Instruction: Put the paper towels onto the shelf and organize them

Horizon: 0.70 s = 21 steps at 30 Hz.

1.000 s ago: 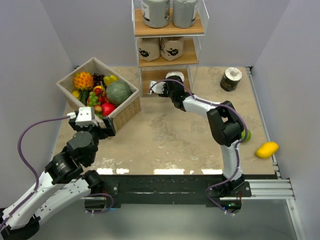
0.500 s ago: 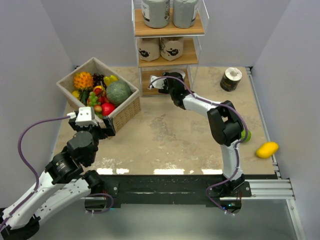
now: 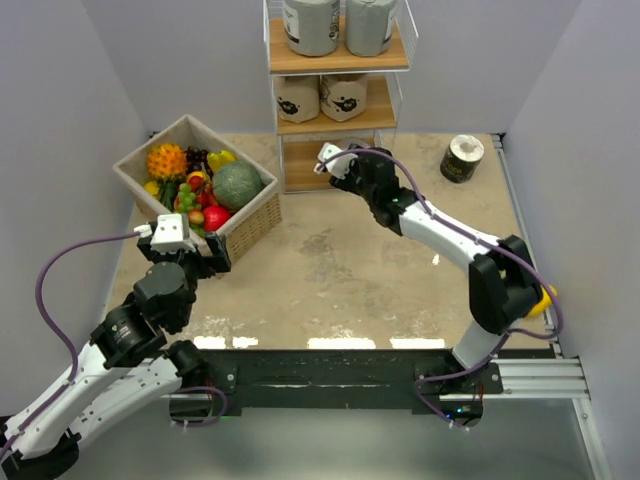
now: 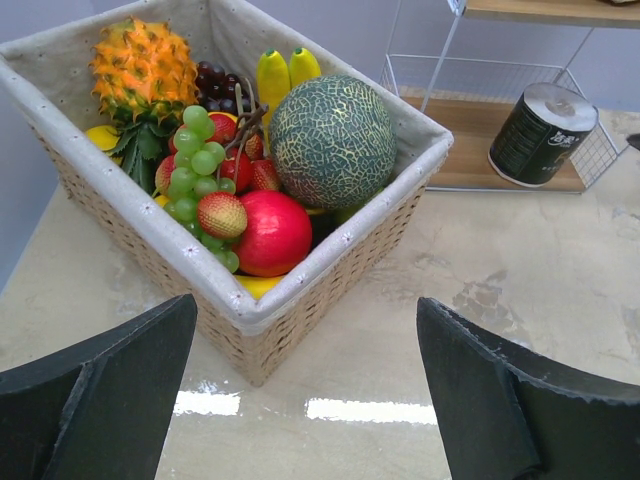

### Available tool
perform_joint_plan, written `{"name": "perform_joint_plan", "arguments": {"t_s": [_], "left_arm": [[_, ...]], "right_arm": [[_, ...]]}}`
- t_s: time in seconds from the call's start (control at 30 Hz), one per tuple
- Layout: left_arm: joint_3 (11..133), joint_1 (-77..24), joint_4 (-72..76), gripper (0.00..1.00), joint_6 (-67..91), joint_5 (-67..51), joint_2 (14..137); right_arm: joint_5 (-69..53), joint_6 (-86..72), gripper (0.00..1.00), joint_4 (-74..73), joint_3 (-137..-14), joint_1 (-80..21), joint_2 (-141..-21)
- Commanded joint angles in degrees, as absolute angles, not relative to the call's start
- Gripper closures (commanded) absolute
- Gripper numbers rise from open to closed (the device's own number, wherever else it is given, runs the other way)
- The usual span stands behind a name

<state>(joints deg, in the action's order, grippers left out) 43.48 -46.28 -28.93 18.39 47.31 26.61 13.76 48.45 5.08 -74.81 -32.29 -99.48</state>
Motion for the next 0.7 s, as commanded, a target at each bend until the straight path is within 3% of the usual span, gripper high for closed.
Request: {"name": "perform_joint_plan", "arguments": {"t_s": [0.0,0.17,0.37,0.53,0.67], "left_arm": [[44.2,-46.4,-27.9,0.03,18.5,48.3,26.2],[44.1,-46.3,-27.4,0.03,18.1,47.7,26.5],[44.0,-46.3,-27.2,0.03,18.0,47.7,26.4],[43.9,-46.3,-27.2,0.03,18.0,48.5,26.0],[43.8,-46.3,-26.7,0.03,17.5,48.3,26.5]], "right_arm": [[16.5,31.3,0.37,6.7,-68.0,-32.3,-89.3],[20.6,19.0,0.34,1.2,-66.0,-28.4,-81.8],[24.0,8.9,0.32,-3.3,-70.4,-14.7,-82.2],[29.8,-0.3,0.25,-8.0,-78.9,-8.0,-89.3],[31.9,-12.1,0.25,-18.7,-93.0,-2.5,-100.5]]}}
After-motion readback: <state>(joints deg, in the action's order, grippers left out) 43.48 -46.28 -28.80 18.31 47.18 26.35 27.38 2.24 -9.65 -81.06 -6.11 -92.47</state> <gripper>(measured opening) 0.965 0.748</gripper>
